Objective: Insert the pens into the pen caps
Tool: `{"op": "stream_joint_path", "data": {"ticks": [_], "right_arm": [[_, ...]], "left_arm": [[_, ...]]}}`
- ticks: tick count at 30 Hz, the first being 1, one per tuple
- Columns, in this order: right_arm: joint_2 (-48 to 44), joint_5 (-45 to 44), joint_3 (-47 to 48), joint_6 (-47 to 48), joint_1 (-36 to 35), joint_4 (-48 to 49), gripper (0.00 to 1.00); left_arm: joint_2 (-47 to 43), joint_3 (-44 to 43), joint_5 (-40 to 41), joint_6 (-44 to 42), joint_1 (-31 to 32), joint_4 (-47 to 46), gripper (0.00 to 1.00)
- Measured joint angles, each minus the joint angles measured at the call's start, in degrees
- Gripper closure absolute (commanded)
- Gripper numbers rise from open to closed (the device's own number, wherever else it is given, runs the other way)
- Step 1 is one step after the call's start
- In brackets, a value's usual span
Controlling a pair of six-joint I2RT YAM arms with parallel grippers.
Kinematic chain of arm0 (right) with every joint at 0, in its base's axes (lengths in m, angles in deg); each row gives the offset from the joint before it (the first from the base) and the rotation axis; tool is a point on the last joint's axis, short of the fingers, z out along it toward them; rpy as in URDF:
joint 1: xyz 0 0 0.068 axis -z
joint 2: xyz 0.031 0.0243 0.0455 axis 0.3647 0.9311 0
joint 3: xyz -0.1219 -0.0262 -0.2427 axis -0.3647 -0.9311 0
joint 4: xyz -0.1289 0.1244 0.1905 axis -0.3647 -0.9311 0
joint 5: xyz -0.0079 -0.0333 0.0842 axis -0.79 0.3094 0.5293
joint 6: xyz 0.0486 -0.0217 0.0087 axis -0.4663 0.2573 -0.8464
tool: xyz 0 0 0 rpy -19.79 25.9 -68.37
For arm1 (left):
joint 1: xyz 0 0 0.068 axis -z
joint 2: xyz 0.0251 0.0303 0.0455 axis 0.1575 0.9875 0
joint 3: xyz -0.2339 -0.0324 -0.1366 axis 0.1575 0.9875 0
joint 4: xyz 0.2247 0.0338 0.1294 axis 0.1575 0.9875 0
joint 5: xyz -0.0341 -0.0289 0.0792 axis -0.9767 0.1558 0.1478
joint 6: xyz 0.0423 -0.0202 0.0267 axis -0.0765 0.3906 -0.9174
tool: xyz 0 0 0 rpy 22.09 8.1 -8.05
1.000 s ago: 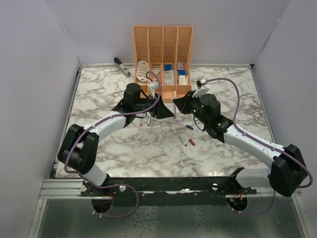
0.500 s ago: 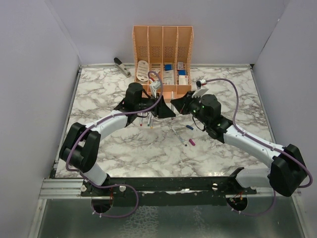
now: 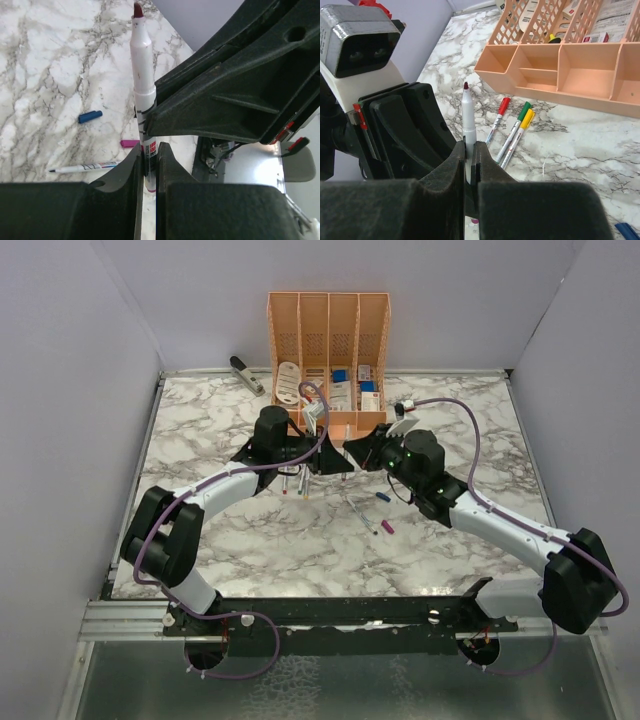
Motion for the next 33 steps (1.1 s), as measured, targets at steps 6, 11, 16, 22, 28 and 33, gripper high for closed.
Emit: {"op": "stream_joint_path", "data": {"ticks": [6, 11, 16, 22, 28, 33], "right_arm": [[0.0, 0.0, 0.0, 0.3, 0.2, -0.3, 0.99], [-0.2, -0.1, 0.0, 1.9, 0.2, -0.7, 0.86], [-2.2, -2.4, 0.0, 4.5, 0.1, -3.8, 0.7], [-7.3, -10.2, 1.6, 7.1, 0.1, -13.4, 0.64], [-6.5, -16.1, 4.2, 7.2, 0.1, -28.0, 0.67], [-3.6, -15.6, 2.3, 7.2, 0.1, -37.2, 0.68]], "left_arm": [[0.5, 0.0, 0.5, 0.6, 0.0, -0.4, 1.0], [0.5, 0.0, 1.3, 0.9, 0.0, -0.4, 1.0], [0.5, 0.3, 3.0, 0.0, 0.7, 0.4, 1.0], [0.5, 0.4, 9.6, -6.6, 0.2, 10.7, 1.0], [0.5, -0.6, 14.8, -13.6, 0.2, 21.1, 1.0], [0.5, -0.5, 14.9, -14.7, 0.2, 22.9, 1.0]]}}
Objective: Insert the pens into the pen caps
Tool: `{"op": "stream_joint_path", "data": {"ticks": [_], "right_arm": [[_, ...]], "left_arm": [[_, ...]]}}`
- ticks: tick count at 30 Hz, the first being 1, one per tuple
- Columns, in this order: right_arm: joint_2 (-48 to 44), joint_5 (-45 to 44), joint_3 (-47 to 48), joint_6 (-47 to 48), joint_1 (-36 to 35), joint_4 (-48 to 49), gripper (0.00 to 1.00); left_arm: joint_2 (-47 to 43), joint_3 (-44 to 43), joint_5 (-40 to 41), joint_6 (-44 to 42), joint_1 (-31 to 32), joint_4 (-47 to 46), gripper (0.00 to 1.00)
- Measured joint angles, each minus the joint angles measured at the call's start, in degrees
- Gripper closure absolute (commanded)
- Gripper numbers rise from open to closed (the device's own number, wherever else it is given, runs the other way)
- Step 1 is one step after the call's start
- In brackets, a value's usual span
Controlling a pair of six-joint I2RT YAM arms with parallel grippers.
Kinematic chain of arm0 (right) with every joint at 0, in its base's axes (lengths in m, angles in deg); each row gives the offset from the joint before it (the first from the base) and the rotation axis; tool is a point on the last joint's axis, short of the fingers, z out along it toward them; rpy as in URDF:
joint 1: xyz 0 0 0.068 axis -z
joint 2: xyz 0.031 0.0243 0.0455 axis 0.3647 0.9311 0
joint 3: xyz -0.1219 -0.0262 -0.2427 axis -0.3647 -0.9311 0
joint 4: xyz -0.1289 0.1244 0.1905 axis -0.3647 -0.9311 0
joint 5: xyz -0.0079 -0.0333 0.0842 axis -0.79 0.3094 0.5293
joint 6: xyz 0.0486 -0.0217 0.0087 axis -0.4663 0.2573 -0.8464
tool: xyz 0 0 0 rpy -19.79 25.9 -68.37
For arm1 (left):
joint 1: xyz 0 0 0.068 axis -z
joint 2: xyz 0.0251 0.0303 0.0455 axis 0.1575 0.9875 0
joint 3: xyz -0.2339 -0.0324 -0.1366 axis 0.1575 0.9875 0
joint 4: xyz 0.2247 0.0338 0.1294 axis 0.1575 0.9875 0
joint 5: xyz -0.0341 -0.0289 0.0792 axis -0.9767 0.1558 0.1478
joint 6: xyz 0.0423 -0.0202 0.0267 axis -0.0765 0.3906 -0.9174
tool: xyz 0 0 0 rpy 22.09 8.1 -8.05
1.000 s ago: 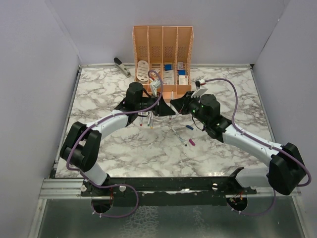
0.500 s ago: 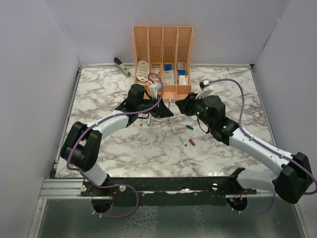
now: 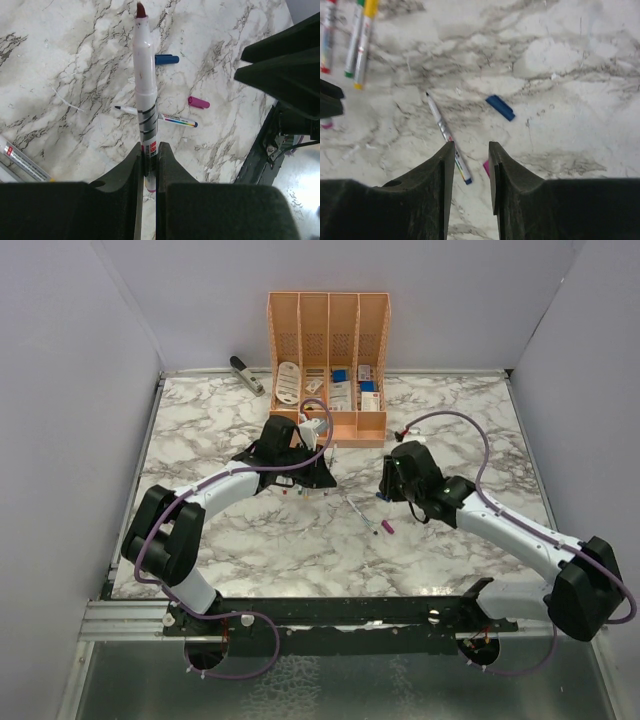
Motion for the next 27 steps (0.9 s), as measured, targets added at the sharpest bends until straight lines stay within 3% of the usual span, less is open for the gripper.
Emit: {"op": "stream_joint_path", "data": {"ticks": [12, 27], "right_arm": [[6.7, 7.2, -3.6, 0.7, 0.0, -7.1, 0.61], [12.9, 8.2, -3.6, 1.0, 0.0, -8.3, 0.61]], "left_arm": [[0.0, 0.4, -1.7, 0.0, 0.0, -0.5, 1.0], [0.0, 1.2, -3.7, 1.6, 0.0, -3.3, 1.0]]}}
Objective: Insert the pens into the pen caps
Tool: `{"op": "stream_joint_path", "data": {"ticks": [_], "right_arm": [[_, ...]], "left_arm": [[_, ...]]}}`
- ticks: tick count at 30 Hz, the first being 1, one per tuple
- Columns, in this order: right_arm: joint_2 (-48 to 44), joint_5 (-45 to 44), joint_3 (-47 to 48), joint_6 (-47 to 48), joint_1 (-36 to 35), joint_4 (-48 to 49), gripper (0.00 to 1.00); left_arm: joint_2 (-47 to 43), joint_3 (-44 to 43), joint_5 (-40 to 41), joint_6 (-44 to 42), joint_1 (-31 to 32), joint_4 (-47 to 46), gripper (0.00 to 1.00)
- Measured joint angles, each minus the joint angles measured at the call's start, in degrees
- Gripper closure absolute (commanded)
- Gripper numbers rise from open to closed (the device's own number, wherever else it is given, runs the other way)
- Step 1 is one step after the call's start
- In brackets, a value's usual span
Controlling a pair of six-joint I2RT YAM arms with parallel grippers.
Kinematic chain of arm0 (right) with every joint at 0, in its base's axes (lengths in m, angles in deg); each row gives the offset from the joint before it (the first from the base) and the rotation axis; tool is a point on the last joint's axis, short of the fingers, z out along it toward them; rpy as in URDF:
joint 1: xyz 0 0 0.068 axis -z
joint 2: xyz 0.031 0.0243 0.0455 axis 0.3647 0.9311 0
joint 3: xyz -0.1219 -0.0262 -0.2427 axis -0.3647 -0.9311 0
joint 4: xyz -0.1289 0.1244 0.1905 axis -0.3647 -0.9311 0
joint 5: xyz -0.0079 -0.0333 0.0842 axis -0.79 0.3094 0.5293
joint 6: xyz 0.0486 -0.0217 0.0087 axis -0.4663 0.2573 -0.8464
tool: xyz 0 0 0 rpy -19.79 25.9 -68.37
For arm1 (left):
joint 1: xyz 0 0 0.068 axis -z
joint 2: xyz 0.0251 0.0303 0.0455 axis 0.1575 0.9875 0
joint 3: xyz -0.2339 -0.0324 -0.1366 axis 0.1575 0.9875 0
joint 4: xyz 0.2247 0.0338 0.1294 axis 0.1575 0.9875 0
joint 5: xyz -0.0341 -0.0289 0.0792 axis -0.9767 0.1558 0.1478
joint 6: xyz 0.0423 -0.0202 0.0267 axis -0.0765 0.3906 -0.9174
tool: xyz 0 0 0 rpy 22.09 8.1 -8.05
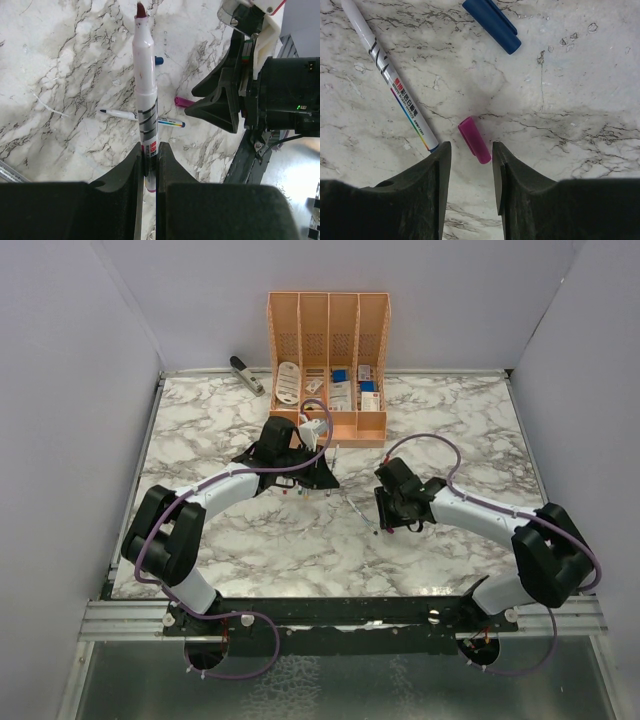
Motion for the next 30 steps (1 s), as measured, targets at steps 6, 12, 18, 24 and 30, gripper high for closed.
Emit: {"op": "stream_joint_path", "data": {"ticks": [6, 12, 18, 24, 30], "right_arm": [[1.8, -0.2, 0.0, 0.3, 0.0, 0.1, 0.61], [4.0, -0.5, 0.2, 0.4, 0.0, 0.4, 0.62], [4.6, -0.8, 0.7, 0.3, 0.0, 0.7, 0.74], [5.3, -0.7, 1.3, -0.2, 0.0, 1.0, 0.98], [5.3, -0.8, 1.5, -0.7, 0.0, 0.9, 0.99]], "left_arm": [[0.0, 0.0, -0.5, 0.2, 0.0, -0.3, 1.0], [0.0, 0.0, -0.6, 0.2, 0.0, -0.5, 1.0], [0.0, 0.0, -0.7, 0.4, 0.0, -0.7, 1.0], [0.0, 0.0, -0.7, 0.4, 0.0, -0.7, 1.0], [0.1, 0.0, -0.7, 0.4, 0.0, -0.7, 1.0]]}}
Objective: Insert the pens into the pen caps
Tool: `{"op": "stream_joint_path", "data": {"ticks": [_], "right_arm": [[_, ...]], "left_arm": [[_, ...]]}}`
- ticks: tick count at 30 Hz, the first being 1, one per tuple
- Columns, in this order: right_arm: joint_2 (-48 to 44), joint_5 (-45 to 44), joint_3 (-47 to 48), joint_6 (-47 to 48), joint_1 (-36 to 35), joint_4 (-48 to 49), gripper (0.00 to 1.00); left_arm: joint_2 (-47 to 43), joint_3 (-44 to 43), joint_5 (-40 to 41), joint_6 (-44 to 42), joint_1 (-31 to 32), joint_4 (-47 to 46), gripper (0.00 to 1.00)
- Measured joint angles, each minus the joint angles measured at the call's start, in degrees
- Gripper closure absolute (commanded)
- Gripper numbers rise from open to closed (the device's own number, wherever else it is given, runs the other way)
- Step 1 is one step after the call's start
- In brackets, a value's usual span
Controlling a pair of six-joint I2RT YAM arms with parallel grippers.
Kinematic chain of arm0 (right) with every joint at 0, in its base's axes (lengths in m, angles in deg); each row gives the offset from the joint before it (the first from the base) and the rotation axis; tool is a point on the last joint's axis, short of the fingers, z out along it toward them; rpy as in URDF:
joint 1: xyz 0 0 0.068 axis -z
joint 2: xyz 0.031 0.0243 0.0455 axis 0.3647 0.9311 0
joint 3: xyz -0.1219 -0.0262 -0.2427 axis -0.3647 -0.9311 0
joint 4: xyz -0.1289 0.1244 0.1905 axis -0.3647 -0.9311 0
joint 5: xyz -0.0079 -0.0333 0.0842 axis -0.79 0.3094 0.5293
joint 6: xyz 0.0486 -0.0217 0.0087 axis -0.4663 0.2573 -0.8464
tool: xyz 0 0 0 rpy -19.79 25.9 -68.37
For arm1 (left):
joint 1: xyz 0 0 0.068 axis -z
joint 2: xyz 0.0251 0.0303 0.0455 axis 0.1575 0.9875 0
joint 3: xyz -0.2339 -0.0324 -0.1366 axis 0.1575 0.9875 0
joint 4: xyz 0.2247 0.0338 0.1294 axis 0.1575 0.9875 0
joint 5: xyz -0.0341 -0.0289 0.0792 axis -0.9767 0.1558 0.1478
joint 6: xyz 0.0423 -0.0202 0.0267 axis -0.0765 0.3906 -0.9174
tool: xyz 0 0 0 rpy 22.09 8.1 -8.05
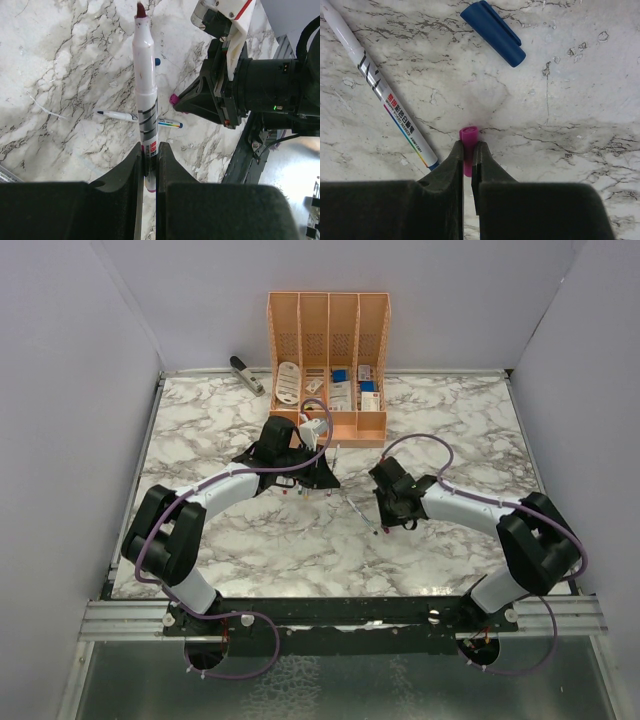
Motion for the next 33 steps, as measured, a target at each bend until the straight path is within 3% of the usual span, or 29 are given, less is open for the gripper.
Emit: {"op": "stream_joint_path", "data": {"ticks": [9, 15, 19, 26, 33], "right_arm": [[0.5, -1.9, 4.0, -0.4, 0.3, -0.3, 0.99], [-3.9, -2.1, 8.2, -0.4, 5.1, 4.8, 0.99], [-9.3, -2.1, 8.1, -0.4, 7.6, 11.8, 0.99], [-19.9, 0.5, 1.6, -0.5, 7.6, 33.3, 0.99], [-20.8, 5.4, -3.5, -3.0, 7.6, 48.0, 0.99]], "left_arm": [[0.5, 0.0, -0.3, 0.0, 0.0, -0.4, 1.0], [0.5, 0.0, -0.7, 0.0, 0.0, -0.4, 1.0], [0.0, 0.3, -1.9, 0.0, 0.0, -0.9, 1.0], [-2.2, 3.5, -6.9, 2.8, 0.4, -7.6, 1.0], [-2.5, 3.7, -10.4, 4.9, 3.9, -11.6, 1.0]]}}
